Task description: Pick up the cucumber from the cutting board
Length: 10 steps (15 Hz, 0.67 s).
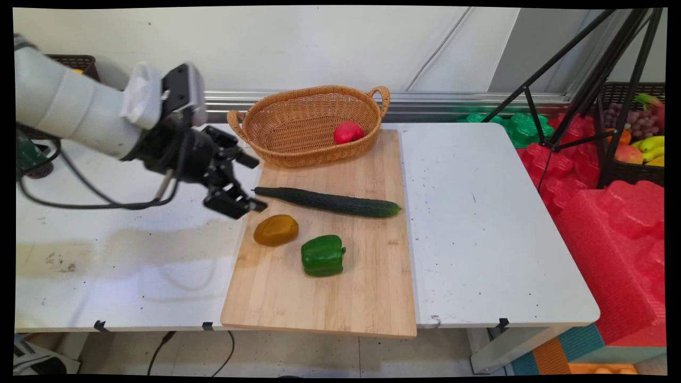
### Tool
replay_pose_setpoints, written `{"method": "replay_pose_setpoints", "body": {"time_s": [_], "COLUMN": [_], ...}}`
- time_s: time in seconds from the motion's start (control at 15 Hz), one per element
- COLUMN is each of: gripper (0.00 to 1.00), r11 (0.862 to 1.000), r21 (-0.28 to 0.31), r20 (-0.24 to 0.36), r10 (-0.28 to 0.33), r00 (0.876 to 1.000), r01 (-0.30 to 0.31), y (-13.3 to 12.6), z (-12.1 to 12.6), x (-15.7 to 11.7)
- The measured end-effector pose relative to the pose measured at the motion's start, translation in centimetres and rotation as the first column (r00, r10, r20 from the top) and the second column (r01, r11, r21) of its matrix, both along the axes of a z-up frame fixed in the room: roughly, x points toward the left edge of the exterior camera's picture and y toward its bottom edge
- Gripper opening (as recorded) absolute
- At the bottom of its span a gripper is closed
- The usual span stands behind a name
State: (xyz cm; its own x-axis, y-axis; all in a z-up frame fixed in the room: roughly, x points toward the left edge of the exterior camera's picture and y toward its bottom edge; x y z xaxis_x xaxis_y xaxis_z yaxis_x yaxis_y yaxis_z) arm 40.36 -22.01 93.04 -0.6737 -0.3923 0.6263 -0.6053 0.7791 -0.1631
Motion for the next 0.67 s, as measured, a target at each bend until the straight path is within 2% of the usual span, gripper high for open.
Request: {"method": "replay_pose_setpoints", "body": {"time_s": [0.4, 0.67], "gripper": [1.00, 1.00], "r11": [1.000, 1.000], "r21": [-0.010, 0.014], "r20": [0.047, 0.100], "r10": [0.008, -0.010], "r00": [0.999, 0.995], "r01": [-0.007, 0.009], "y": [-4.8, -8.7], "z": [-0.7, -2.5], "x": [-4.5, -7.5]}}
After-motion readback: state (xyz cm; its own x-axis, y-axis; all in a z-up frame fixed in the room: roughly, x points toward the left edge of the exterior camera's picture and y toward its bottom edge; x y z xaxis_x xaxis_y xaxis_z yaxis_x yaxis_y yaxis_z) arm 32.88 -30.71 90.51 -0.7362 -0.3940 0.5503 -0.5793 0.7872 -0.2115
